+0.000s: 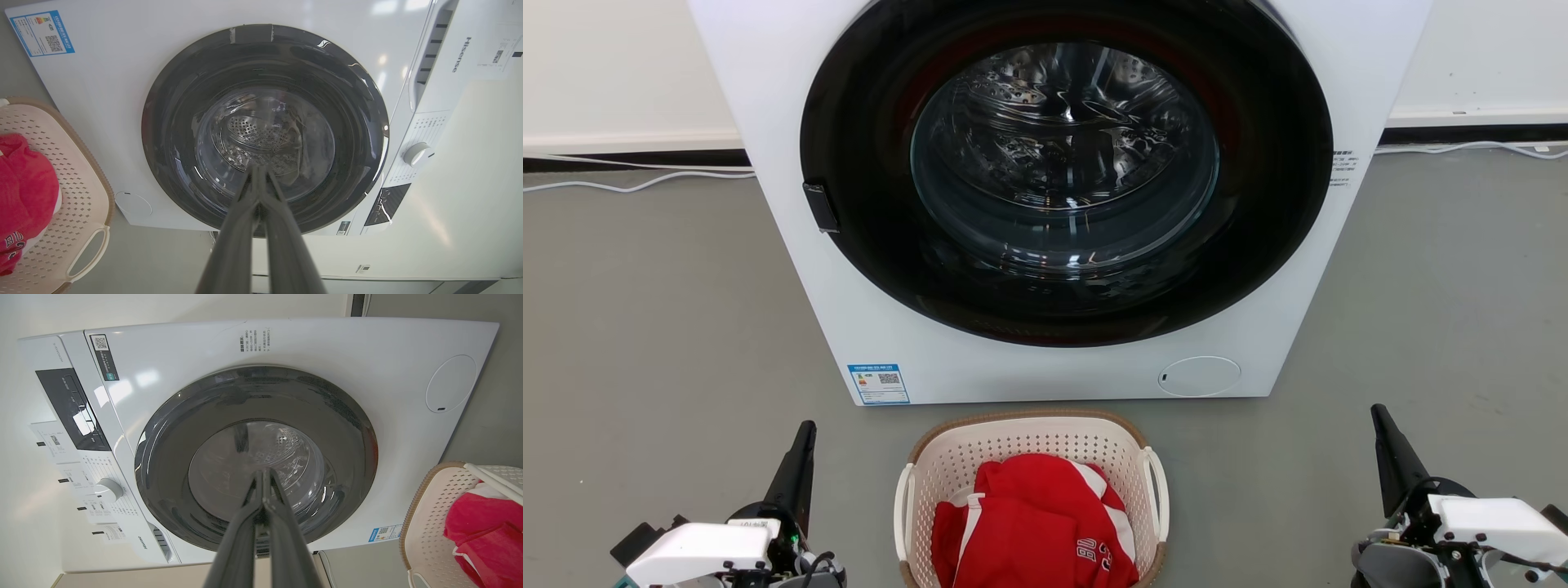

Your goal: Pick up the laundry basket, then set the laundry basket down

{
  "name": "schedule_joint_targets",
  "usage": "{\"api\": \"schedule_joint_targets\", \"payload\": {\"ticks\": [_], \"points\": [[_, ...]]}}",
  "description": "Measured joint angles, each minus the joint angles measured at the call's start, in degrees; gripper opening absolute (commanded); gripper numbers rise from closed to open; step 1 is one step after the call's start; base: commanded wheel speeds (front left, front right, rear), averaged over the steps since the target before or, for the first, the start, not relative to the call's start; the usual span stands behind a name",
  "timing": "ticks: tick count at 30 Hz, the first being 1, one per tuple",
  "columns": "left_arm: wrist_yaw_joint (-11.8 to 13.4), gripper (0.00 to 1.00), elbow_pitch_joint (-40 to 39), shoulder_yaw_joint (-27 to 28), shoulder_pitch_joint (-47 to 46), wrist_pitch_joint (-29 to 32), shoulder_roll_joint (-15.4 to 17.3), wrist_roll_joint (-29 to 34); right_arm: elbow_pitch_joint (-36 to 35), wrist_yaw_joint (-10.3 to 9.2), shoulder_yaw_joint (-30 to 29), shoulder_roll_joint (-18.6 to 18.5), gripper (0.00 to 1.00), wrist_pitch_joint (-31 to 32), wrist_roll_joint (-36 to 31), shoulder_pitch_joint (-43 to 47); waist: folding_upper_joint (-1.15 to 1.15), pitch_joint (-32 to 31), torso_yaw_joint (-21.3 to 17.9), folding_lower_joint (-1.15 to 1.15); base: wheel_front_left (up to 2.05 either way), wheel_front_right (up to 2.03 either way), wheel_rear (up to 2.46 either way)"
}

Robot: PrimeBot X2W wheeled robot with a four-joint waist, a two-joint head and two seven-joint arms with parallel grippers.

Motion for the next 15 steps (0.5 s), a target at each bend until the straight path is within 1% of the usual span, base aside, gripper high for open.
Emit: {"api": "schedule_joint_targets", "payload": {"ticks": [10,11,15], "points": [[0.0,0.0,0.0,0.0,0.0,0.0,0.0,0.0,0.0,0.0,0.0,0.0,0.0,0.0,0.0,0.0,0.0,0.0,0.0,0.0,0.0,0.0,0.0],[0.1,1.0,0.3,0.0,0.1,0.0,-0.1,0.0,0.2,0.0,0.1,0.0,1.0,0.0,0.0,0.1,0.0,0.0,0.0,0.0,0.0,0.0,0.0],[0.1,1.0,2.8,-0.1,2.5,0.0,-0.6,0.0,2.7,0.0,0.3,0.4,1.0,0.0,0.0,1.9,0.0,0.0,0.0,0.0,0.0,0.0,0.0]]}}
